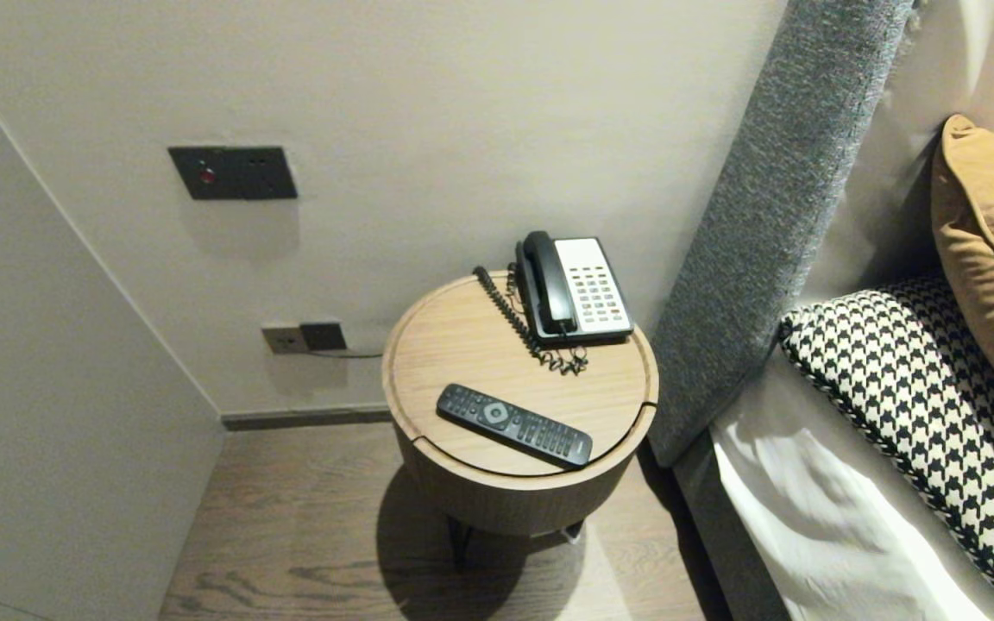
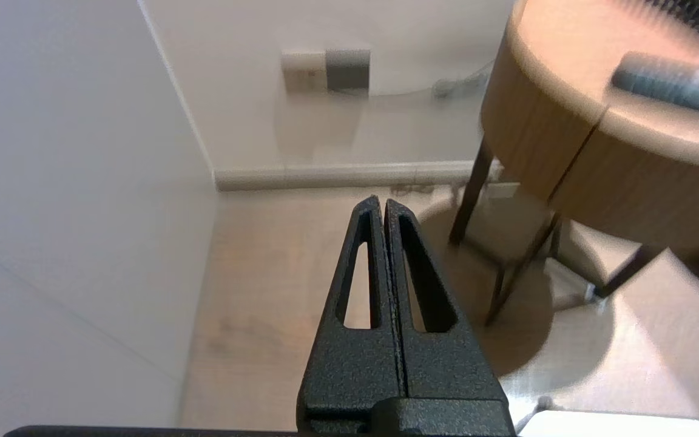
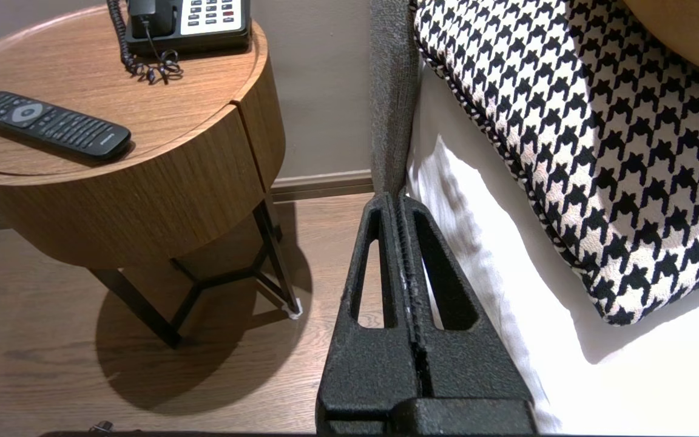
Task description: Open the nightstand drawer
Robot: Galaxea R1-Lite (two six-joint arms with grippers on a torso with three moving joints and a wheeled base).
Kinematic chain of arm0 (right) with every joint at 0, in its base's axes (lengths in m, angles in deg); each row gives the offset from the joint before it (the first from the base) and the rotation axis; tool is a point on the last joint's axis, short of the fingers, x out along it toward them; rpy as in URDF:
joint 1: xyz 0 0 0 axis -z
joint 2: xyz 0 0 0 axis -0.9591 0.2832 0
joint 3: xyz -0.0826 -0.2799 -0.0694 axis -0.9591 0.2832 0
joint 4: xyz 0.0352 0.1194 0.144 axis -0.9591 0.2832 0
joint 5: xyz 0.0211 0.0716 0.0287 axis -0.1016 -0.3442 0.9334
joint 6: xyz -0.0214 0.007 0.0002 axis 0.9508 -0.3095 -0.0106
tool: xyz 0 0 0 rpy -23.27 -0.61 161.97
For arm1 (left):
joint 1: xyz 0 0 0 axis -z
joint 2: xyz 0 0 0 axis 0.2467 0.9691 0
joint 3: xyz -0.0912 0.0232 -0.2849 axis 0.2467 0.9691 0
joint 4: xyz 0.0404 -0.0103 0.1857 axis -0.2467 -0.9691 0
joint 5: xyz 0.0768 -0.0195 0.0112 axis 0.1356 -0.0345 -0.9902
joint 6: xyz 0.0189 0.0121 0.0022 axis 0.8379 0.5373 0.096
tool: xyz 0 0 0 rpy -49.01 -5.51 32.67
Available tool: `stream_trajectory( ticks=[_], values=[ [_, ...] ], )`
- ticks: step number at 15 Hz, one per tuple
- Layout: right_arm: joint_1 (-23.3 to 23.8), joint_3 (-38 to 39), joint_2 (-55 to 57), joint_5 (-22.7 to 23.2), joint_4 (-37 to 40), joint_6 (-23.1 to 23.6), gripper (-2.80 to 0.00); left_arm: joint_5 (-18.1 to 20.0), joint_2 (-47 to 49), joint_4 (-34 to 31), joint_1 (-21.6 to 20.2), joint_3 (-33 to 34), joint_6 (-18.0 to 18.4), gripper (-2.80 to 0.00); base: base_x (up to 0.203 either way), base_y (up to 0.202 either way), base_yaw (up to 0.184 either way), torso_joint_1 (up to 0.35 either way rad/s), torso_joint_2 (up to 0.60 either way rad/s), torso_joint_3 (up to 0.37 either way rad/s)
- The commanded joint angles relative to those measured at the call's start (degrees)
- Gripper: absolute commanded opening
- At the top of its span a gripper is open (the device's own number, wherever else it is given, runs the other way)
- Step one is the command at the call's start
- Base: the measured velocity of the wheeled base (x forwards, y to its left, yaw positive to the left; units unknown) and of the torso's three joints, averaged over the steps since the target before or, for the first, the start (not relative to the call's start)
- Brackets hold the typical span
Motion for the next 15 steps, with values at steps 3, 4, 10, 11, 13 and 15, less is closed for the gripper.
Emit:
stream_trajectory(
  ticks=[3, 4, 10, 11, 13, 15],
  values=[
    [0.0, 2.29, -0.01, 0.0, -0.08, -0.08, -2.8, 0.19, 12.23, -7.4, 0.13, -16.2, -0.02, -2.8, 0.0, 0.0, 0.0, 0.0, 0.0, 0.0],
    [0.0, 2.29, 0.05, 0.0, -0.08, 0.0, -2.8, 0.35, 17.47, -8.49, 0.25, -19.45, -0.05, -2.8, 0.0, 0.0, 0.0, 0.0, 0.0, 0.0],
    [0.0, 2.29, 0.04, 0.0, -0.08, 0.0, -2.8, 8.16, 49.55, -10.89, 0.79, -30.43, -2.61, -2.8, 0.0, 0.0, 0.0, 0.0, 0.0, 0.0],
    [0.0, 2.29, -0.01, 0.0, -0.08, 0.0, -2.8, 9.18, 53.66, -11.24, 1.34, -31.74, -3.02, -2.8, 0.0, 0.0, 0.0, 0.0, 0.0, 0.0],
    [0.0, 2.29, -0.01, 0.0, -0.08, 0.0, -2.8, 10.12, 61.1, -13.44, 5.26, -34.37, -3.66, -2.8, 0.0, 0.0, 0.0, 0.0, 0.0, 0.0],
    [0.0, 2.29, -0.01, 0.0, -0.08, 0.0, -2.8, 10.35, 67.54, -16.42, 10.51, -36.46, -4.71, -2.8, 0.0, 0.0, 0.0, 0.0, 0.0, 0.0]
  ],
)
